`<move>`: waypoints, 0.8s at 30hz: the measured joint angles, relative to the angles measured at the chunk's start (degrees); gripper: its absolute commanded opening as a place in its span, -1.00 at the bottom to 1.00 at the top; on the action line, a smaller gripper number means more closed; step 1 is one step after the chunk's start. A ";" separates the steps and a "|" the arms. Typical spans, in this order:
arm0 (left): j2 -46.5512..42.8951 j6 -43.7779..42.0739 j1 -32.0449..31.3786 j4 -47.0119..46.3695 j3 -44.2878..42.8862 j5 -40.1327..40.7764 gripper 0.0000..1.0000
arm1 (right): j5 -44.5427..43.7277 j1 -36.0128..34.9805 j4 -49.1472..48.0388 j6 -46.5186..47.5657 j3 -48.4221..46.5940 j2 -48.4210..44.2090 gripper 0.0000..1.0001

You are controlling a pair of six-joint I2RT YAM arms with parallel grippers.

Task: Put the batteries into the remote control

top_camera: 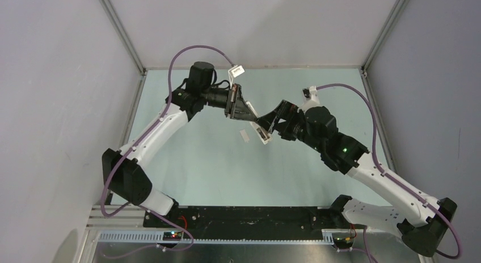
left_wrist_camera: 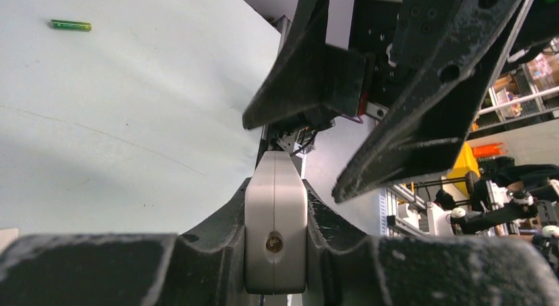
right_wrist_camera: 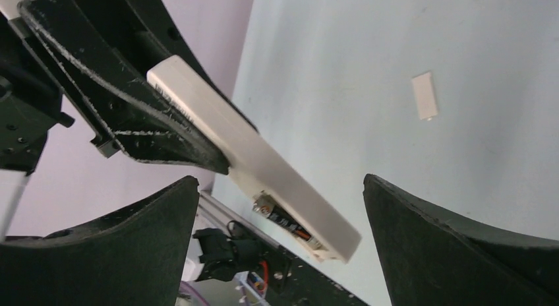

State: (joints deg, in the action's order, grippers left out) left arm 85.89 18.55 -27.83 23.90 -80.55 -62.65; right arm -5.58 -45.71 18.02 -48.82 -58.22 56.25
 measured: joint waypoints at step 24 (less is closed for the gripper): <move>3.72 4.57 1.99 0.24 -4.48 2.58 -1.00 | 7.78 4.72 -9.60 -17.57 8.24 1.62 0.90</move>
State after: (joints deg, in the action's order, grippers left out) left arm 89.60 23.11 -25.85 24.14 -85.03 -60.07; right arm 2.20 -40.99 8.43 -66.39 -49.98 57.87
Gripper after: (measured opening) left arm 0.282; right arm 0.957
